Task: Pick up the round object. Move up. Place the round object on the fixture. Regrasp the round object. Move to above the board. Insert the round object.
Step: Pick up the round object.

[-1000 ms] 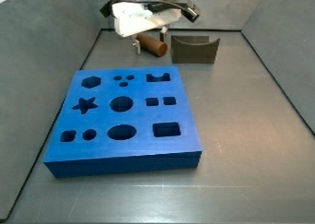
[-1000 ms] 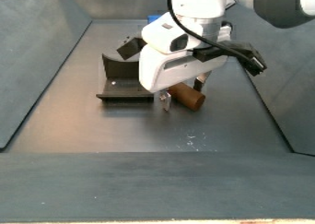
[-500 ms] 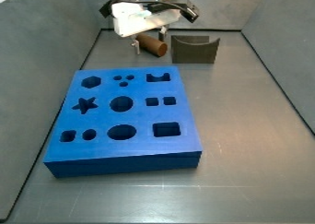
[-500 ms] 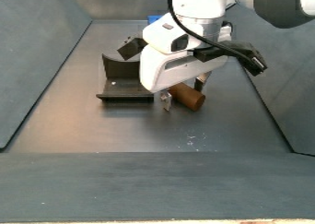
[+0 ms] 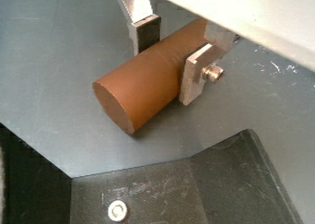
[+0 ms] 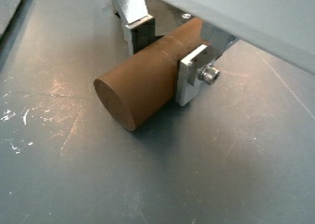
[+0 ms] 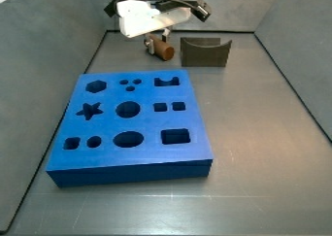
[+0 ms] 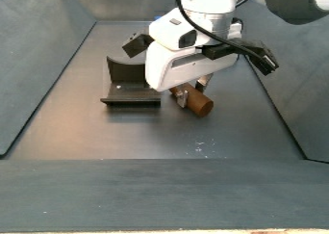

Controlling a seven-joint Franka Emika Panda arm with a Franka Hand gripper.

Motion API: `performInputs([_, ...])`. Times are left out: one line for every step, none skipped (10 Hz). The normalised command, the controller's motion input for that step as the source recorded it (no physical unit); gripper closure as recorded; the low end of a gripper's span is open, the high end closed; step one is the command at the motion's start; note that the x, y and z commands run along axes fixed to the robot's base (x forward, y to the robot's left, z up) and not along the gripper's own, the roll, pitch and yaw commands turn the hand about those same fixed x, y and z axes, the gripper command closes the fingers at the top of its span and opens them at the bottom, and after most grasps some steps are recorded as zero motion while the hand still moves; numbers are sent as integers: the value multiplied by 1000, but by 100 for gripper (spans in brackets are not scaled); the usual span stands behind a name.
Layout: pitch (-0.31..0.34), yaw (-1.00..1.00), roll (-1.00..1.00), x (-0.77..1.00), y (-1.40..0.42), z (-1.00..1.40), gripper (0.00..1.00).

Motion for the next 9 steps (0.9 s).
performInputs([100,0,0,43,0,0,100])
performInputs([197,0,0,103,3,0,100])
performInputs([277,0,-26,169,40,3,100])
performInputs([306,0,-60,154,66,6,100])
performInputs([180,0,-6,69,6,0,100])
performInputs([57,0,0,0,0,0,100])
performInputs([17,0,0,0,0,0,100])
performInputs([211,0,0,71,0,9,100])
performInputs([0,0,0,0,0,0,100])
